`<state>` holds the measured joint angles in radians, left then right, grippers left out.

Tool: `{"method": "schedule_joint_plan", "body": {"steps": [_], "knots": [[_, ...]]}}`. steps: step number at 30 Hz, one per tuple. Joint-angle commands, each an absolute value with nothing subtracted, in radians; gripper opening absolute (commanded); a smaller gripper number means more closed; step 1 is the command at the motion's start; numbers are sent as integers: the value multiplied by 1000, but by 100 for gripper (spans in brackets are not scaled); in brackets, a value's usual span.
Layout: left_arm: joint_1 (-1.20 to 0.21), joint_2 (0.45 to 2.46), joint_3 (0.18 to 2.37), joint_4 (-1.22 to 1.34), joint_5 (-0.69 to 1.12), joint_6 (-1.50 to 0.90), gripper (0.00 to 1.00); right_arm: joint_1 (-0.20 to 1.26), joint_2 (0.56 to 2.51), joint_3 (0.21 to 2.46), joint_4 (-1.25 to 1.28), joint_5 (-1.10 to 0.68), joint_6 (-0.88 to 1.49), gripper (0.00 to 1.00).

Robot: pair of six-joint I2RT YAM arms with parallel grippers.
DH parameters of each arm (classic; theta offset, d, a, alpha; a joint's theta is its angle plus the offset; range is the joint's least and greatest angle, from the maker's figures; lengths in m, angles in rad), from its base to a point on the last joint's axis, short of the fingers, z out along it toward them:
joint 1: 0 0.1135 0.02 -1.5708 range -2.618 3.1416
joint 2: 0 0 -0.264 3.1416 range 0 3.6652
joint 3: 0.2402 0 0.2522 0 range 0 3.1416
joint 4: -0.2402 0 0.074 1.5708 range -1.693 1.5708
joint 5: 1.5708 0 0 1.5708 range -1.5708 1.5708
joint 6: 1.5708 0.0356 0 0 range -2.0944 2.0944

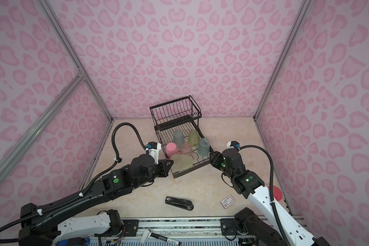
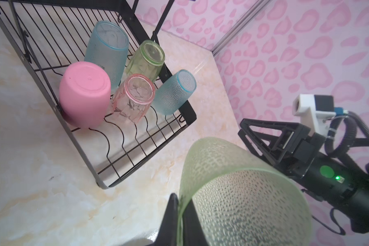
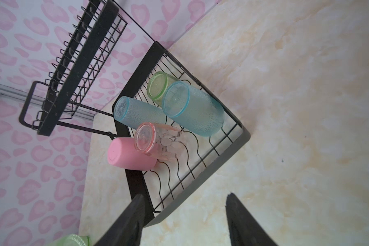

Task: Load cups into a dish rack
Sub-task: Pick up the cup from the bottom-center of the table.

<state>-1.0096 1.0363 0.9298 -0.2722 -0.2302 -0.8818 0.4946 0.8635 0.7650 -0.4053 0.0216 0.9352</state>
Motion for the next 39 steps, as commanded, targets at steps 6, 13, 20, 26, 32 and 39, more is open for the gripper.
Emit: {"method": "schedule_joint_plan", "body": {"steps": [6,13,20,26,32,39], "knots": [[-950,976,783,126,-141,-861,3,498,909,776,-233,-46,1176,62],[-912,1033,743,329,-5,-849,3,494,963,812,-144,-116,1289,63],[-859,1093,745,438,96,-853,3,457,954,774,-34,-171,1440,64],[-827,1141,749,505,149,-853,3,384,927,730,36,-202,1532,66],[-822,1206,780,553,182,-836,3,350,921,727,80,-221,1581,68],[-823,1282,817,592,194,-831,3,346,937,728,119,-242,1621,69]]}}
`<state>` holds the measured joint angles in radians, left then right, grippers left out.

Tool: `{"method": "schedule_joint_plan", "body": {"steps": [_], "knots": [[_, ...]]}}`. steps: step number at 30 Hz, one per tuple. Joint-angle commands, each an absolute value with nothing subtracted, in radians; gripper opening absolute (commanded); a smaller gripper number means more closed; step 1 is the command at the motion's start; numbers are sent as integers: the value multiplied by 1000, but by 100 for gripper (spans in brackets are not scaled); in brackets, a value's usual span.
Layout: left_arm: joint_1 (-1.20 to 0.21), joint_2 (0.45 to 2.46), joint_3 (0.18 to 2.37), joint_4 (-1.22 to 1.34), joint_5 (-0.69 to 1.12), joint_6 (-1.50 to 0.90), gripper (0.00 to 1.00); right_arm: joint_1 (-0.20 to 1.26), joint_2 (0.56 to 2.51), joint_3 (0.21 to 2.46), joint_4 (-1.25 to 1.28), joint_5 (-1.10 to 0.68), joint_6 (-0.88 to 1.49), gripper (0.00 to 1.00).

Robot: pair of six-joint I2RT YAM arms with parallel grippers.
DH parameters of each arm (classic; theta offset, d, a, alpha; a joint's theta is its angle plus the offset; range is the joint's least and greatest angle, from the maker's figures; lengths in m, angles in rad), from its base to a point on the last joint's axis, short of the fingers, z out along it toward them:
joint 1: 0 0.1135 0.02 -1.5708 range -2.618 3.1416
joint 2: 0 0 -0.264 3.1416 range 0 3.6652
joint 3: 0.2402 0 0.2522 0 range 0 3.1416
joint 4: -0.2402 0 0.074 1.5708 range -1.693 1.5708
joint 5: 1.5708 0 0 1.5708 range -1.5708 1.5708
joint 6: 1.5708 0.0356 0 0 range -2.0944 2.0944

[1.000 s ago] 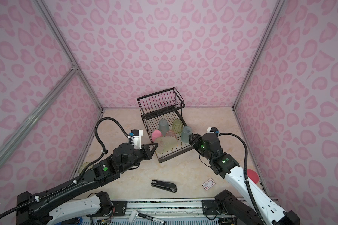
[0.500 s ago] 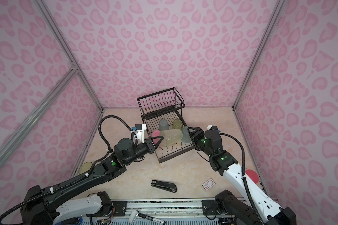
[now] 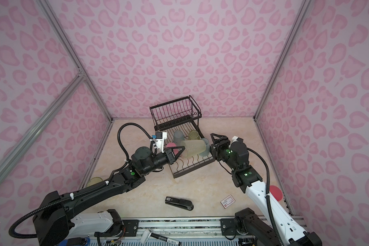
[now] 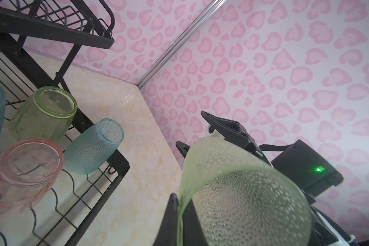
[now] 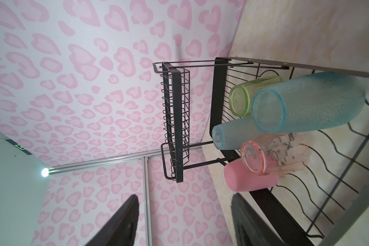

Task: Load cups into a dish rack
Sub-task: Pick up the cup from the bottom-center of the table.

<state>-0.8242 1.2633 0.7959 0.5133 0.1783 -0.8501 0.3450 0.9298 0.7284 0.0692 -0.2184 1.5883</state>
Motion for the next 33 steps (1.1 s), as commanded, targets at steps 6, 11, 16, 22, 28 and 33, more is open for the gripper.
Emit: {"method": "schedule_joint_plan", "body": {"steps": [6,11,16,22,28,33], "knots": [[-823,1352,856,628,208,-831,3,345,944,723,145,-256,1645,69],[-823,1414,892,659,226,-841,3,345,946,727,156,-265,1652,70],[-822,1459,915,686,235,-839,3,347,960,739,154,-281,1650,71],[-823,1501,939,697,238,-833,3,349,964,732,173,-279,1664,71],[-823,1549,962,730,244,-841,3,356,971,722,205,-279,1682,71],[-824,1583,984,750,242,-845,3,356,979,721,217,-288,1687,71]]}}
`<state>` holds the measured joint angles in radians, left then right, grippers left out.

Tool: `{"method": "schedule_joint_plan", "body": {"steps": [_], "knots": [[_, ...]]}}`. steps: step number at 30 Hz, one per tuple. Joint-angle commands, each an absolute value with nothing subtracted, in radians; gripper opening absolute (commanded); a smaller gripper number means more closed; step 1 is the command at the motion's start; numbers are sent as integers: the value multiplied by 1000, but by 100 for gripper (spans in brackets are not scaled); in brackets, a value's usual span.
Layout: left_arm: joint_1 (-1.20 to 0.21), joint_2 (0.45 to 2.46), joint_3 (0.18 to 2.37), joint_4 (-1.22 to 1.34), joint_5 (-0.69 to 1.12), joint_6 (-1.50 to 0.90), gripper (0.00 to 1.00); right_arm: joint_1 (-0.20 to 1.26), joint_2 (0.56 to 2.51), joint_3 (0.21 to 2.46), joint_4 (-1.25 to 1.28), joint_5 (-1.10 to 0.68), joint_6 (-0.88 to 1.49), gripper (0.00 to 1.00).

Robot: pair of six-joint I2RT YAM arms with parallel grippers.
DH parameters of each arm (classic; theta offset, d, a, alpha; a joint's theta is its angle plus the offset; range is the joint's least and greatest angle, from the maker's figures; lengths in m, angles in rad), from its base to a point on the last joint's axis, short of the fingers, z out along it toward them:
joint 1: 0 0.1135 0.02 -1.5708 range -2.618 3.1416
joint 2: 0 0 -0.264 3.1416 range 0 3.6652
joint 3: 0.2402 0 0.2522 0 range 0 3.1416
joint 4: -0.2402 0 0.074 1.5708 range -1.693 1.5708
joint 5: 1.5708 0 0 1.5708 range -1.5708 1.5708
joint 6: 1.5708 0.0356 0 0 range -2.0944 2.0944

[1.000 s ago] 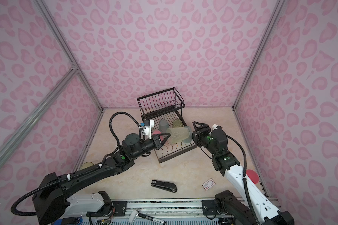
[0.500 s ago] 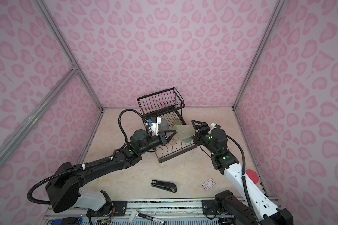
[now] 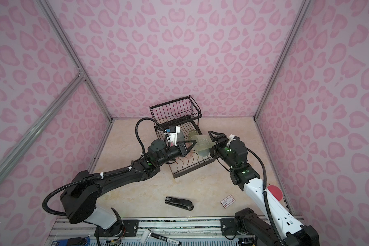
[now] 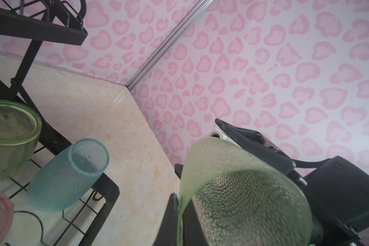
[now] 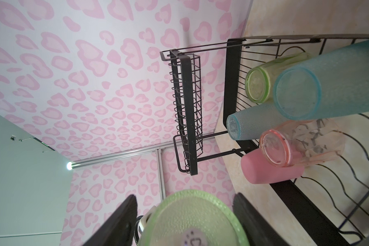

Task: Load cups into a dish rack
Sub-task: Pick up the cup from the bottom-center of the table.

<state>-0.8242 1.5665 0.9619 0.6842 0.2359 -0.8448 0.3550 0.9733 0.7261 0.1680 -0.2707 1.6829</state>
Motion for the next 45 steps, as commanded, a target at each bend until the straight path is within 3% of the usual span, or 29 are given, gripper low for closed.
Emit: {"method": "schedule_joint_plan", "body": {"steps": [1,7,11,14,19,23,36,45], "knots": [[-824,1590,988,752,242,-846,3,356,979,720,220,-287,1689,71],[-828,1632,1011,763,243,-851,4,356,982,717,227,-290,1689,68],[-827,1638,1010,767,240,-852,6,356,972,711,217,-281,1681,56],[-828,1634,1007,754,235,-849,16,356,961,713,204,-267,1662,50],[-828,1599,988,719,211,-843,44,353,944,720,162,-232,1599,46],[-822,1574,978,675,203,-841,54,351,945,712,151,-211,1556,46],[-816,1533,974,542,175,-837,55,337,963,696,144,-138,1430,44],[-811,1439,963,331,88,-792,56,345,1018,711,96,-64,1174,43]]}}
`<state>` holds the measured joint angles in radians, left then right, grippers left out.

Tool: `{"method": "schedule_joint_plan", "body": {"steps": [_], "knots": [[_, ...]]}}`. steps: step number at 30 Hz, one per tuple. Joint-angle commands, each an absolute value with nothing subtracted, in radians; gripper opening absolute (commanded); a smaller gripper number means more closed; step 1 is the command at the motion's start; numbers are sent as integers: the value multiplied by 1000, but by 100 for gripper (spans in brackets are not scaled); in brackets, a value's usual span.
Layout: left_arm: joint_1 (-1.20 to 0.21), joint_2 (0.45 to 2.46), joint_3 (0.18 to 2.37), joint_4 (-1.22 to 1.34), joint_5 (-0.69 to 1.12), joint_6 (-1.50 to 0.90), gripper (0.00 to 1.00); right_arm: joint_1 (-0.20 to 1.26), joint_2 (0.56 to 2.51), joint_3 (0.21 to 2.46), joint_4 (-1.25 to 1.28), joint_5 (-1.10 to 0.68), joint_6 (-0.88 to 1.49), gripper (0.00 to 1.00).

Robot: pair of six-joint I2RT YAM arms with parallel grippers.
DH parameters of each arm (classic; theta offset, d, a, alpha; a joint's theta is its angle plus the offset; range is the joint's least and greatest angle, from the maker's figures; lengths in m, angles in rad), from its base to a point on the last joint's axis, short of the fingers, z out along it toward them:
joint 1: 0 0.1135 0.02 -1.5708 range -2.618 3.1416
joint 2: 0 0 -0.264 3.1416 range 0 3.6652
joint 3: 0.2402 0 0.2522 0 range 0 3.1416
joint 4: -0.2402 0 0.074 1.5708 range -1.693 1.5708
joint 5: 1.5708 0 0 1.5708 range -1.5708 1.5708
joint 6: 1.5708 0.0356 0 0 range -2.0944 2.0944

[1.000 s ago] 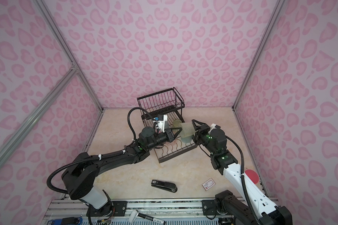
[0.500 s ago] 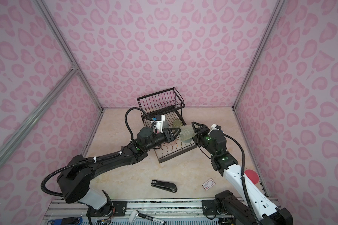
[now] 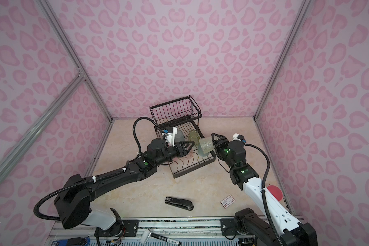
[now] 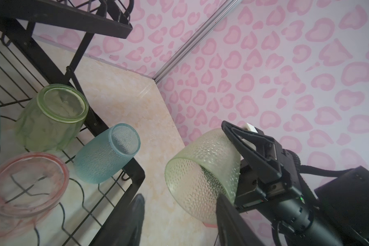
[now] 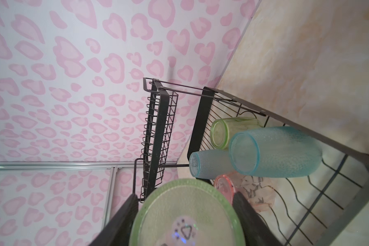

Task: Load cups into a dish rack
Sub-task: Pick up the cup from the bottom-center of the table, then place the cup upside down at the dish rack.

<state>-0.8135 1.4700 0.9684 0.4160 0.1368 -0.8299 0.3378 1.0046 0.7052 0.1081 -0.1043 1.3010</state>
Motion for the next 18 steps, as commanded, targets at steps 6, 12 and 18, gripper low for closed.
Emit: {"method": "schedule_joint_plan", "body": {"steps": [6,12,18], "knots": [[-811,1371,968,132,-10,-757,56,416,1061,712,113,33,974,43],[-809,1316,998,-59,-95,-740,56,565,1091,737,126,201,744,42],[-804,1251,1014,-237,-176,-724,56,716,1121,727,182,358,548,42]]}}
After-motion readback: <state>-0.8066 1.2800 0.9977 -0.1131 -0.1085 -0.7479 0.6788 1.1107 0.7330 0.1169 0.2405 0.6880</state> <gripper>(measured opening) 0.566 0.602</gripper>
